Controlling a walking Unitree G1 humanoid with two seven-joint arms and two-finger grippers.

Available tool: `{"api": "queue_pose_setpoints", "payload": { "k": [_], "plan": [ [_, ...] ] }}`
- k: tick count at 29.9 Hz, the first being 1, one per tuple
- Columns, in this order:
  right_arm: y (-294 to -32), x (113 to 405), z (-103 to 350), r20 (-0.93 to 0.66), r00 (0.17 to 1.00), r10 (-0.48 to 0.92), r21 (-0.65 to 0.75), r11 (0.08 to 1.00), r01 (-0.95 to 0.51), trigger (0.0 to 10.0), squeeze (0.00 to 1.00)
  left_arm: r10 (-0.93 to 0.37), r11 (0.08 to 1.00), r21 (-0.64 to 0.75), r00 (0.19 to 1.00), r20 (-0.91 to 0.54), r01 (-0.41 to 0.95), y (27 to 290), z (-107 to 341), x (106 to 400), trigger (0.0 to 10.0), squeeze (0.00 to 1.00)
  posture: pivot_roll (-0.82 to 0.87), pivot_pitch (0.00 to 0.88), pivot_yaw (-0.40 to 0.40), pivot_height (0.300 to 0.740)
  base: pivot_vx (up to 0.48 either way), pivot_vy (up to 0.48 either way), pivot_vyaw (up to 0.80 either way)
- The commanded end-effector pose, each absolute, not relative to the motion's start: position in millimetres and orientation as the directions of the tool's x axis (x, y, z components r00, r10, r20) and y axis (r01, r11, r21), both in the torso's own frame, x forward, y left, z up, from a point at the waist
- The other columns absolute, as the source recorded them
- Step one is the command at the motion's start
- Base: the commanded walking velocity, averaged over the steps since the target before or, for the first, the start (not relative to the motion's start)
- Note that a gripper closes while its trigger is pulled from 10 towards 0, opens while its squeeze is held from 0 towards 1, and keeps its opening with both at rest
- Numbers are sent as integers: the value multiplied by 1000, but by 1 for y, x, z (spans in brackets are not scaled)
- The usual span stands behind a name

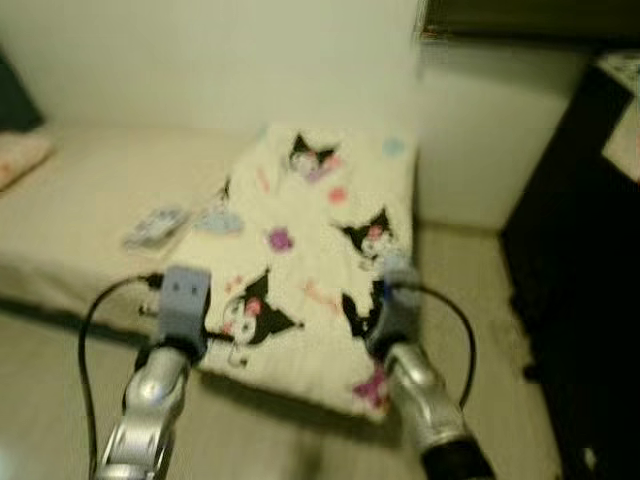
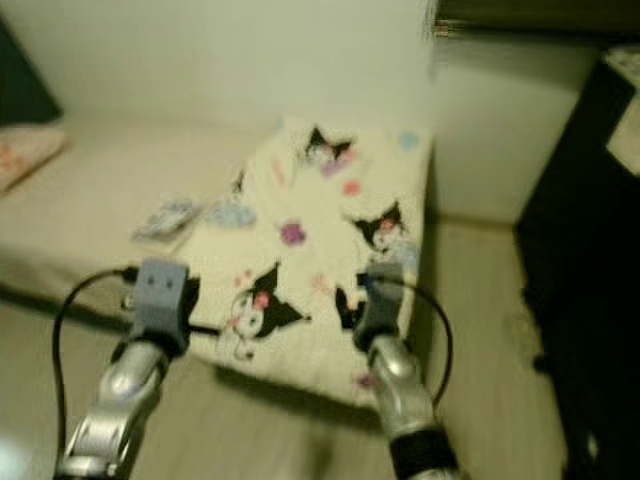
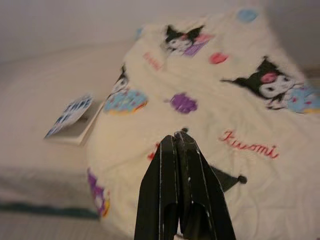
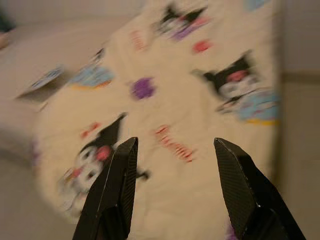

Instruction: Clean up the room

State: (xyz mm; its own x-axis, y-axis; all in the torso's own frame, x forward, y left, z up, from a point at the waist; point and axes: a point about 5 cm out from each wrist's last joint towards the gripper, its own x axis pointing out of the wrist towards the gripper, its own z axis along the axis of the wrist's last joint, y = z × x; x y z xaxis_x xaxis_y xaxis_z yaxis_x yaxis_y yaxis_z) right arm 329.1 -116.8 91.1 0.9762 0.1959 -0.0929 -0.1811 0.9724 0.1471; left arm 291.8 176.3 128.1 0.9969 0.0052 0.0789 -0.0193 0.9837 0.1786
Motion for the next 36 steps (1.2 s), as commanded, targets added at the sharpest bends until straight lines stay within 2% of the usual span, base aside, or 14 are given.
{"api": "queue_pose_setpoints", "payload": {
  "k": [1, 10, 17, 19, 21, 27, 36],
  "plan": [
    [-110, 326, 85, -110, 972, 210, 171, 967, -190, 10000, 0, 16, 982, 185, 997, 70, -29, 181, 125, 290, 10000, 0, -10, 87, 35, 740, 0, 480, -800],
    [-110, 328, 92, -75, 973, 216, 153, 967, -203, 10000, 0, 21, 983, 181, 997, 72, -34, 179, 124, 289, 10000, 0, -12, 80, 20, 740, 0, 480, 0],
    [-113, 329, 101, -8, 974, 226, 49, 973, -226, 10000, 0, 35, 984, 175, 997, 64, -46, 181, 121, 288, 10000, 0, -16, 68, 15, 740, 0, 480, 0],
    [-118, 328, 102, 1, 977, 214, 17, 977, -214, 10000, 0, 44, 983, 174, 998, 55, -53, 182, 118, 288, 10000, 0, -15, 67, 12, 740, 0, 480, 0],
    [-133, 326, 103, 20, 988, 154, -18, 988, -154, 10000, 0, 58, 983, 171, 998, 37, -64, 184, 112, 287, 10000, 0, -19, 64, 6, 740, 0, 480, 0],
    [-148, 324, 106, 38, 994, 105, -34, 994, -104, 10000, 0, 65, 985, 161, 998, 24, -68, 182, 107, 285, 10000, 0, -33, 62, 4, 740, 0, 479, 0],
    [-144, 323, 104, 40, 992, 121, -35, 992, -120, 10000, 0, 35, 987, 157, 998, 51, -43, 172, 111, 286, 10000, 0, -35, 58, -4, 740, 0, 356, 0]
  ]
}}
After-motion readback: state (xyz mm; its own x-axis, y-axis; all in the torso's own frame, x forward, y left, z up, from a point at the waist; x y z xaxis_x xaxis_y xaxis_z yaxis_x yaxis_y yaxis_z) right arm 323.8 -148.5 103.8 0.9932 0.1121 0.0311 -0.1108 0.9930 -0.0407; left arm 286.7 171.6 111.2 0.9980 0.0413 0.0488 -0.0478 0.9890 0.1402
